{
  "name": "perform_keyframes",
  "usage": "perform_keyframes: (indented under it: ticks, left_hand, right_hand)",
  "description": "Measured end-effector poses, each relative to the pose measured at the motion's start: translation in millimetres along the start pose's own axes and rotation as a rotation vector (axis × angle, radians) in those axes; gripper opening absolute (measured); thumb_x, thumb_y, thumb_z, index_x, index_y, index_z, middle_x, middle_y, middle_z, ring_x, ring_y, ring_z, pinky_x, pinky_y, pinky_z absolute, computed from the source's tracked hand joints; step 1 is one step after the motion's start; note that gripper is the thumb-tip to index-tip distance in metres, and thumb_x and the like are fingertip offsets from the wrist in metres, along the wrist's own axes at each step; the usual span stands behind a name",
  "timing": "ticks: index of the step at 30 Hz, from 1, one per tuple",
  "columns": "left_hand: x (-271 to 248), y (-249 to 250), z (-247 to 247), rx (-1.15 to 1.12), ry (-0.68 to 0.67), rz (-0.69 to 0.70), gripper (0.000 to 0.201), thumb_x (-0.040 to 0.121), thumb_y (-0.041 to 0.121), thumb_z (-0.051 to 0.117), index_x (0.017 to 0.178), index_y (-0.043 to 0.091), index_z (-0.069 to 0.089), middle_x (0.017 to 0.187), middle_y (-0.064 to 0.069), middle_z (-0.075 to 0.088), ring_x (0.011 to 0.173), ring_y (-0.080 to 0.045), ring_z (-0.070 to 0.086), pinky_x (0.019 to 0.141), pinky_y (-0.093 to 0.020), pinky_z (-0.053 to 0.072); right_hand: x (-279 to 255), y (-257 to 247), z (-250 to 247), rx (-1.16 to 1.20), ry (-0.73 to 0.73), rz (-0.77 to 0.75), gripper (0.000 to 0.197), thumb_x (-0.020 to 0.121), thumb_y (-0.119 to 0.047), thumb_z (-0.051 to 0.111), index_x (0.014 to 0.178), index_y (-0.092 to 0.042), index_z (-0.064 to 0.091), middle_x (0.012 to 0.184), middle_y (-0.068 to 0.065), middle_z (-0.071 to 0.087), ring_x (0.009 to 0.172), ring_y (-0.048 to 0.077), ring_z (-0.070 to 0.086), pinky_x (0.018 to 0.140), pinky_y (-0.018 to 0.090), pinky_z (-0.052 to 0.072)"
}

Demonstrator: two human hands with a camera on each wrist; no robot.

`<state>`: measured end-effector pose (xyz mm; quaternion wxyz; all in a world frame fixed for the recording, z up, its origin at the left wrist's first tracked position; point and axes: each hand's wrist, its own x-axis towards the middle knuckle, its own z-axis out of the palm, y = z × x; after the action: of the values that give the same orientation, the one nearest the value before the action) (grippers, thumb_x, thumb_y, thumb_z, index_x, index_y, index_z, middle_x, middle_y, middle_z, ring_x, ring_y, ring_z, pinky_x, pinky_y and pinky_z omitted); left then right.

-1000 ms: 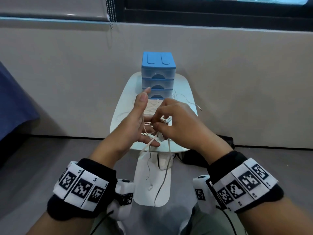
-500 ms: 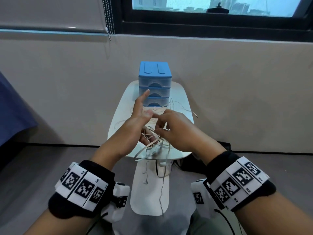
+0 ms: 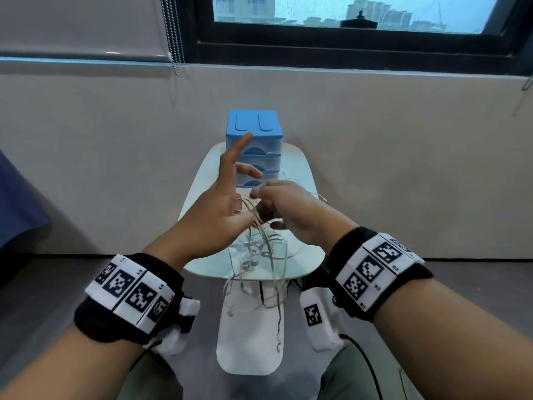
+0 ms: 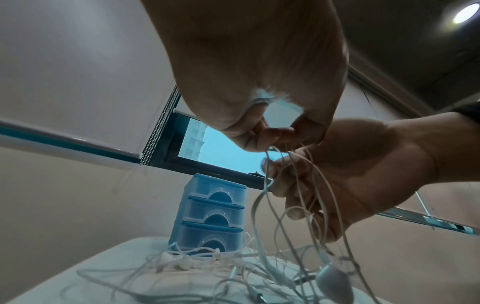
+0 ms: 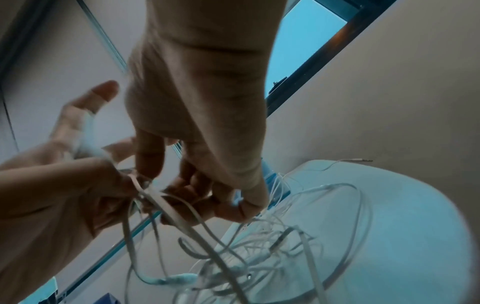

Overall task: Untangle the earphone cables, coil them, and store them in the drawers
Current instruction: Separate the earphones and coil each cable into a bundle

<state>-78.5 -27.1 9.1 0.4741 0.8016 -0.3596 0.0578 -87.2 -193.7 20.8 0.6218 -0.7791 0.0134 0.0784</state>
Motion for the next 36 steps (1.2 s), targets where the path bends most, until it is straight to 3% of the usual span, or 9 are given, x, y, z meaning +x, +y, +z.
perform_keyframes:
  ticks: [4,9,12,15,19,22,26,31,36]
  left_hand:
    - [5.2,-1.5,-3.4,0.124,0.015,0.095,0.112,0.083,-0.011,0.064,0.158,0.05,0.008,0.131,0.003,0.047,0.051,-0.013,0.047,0.058,-0.018,0.043]
    - [14.5,-5.4,-6.6,0.21,0.275,0.162,0.105,0.084,0.002,0.074,0.156,0.049,0.015,0.135,0.007,0.039,0.061,-0.013,0.052,0.06,-0.026,0.051]
    - [20.5,-1.9,-5.2,0.225,0.524,0.157,0.096,0.082,0.01,0.08,0.153,0.047,0.025,0.142,0.003,0.032,0.083,-0.006,0.059,0.065,-0.015,0.05]
    - [30.4,-6.4,-11.5,0.24,0.627,0.054,0.063,0.085,0.019,0.077,0.138,0.039,0.051,0.147,0.003,0.035,0.119,-0.012,0.056,0.088,-0.027,0.054]
    - [42.2,-15.0,-11.4,-0.21,0.301,-0.183,0.007,0.098,0.018,0.068,0.1,0.025,0.07,0.111,0.001,0.075,0.108,-0.013,0.069,0.097,-0.032,0.051]
    - [40.7,-14.0,-0.7,-0.335,0.035,-0.231,0.01,0.101,0.008,0.06,0.095,0.014,0.066,0.105,-0.009,0.078,0.101,-0.014,0.072,0.082,-0.017,0.049]
    - [36.1,-24.4,9.0,-0.37,-0.2,-0.295,0.007,0.103,0.007,0.057,0.101,0.008,0.064,0.102,-0.012,0.078,0.1,-0.016,0.074,0.083,-0.021,0.051]
    - [35.7,-43.6,10.4,-0.193,-0.297,-0.367,0.021,0.105,0.018,0.057,0.099,0.009,0.075,0.082,-0.004,0.07,0.079,-0.013,0.067,0.078,-0.026,0.049]
    - [41.6,-49.1,1.2,-0.146,-0.124,-0.434,0.042,0.107,0.038,0.05,0.09,0.012,0.079,0.059,-0.002,0.052,0.066,-0.022,0.056,0.066,-0.032,0.042]
  right_hand:
    - [3.2,2.3,-0.4,0.031,-0.186,0.038,0.015,0.095,-0.021,0.061,0.081,-0.022,0.064,0.067,-0.006,0.058,0.064,0.01,0.051,0.064,0.03,0.034]
    - [5.5,-13.2,-5.5,-0.036,0.002,-0.182,0.019,0.096,-0.013,0.065,0.078,-0.017,0.065,0.071,-0.003,0.063,0.062,0.007,0.056,0.064,0.022,0.041]
    - [10.0,-26.5,-8.2,-0.053,0.123,-0.343,0.018,0.095,-0.011,0.069,0.077,-0.01,0.066,0.074,0.006,0.062,0.066,0.012,0.056,0.063,0.019,0.045]
    - [8.5,-44.3,-11.2,-0.013,0.199,-0.425,0.015,0.096,-0.012,0.067,0.083,-0.006,0.063,0.077,0.011,0.06,0.064,0.011,0.054,0.056,0.015,0.042]
    - [-1.8,-77.0,-12.2,0.087,0.148,-0.451,0.014,0.101,-0.011,0.06,0.088,-0.006,0.062,0.071,0.007,0.058,0.056,0.007,0.052,0.053,0.014,0.042]
    - [-6.8,-100.8,-16.3,0.125,0.107,-0.461,0.019,0.101,-0.006,0.053,0.113,-0.004,0.068,0.063,0.002,0.052,0.058,0.012,0.051,0.064,0.025,0.044]
    - [-21.3,-129.0,-32.3,-0.014,0.096,-0.496,0.046,0.103,-0.001,0.045,0.139,-0.026,0.057,0.068,0.004,0.052,0.054,0.015,0.052,0.056,0.029,0.052]
    - [-32.5,-146.5,-74.7,-0.615,0.627,-0.691,0.026,0.096,-0.018,0.056,0.112,-0.027,0.075,0.089,-0.012,0.067,0.065,-0.005,0.056,0.061,0.02,0.048]
    - [-39.0,-128.5,-128.4,-0.634,1.149,-1.003,0.031,0.084,-0.022,0.049,0.088,-0.017,0.079,0.082,-0.01,0.07,0.075,0.001,0.061,0.081,0.024,0.048]
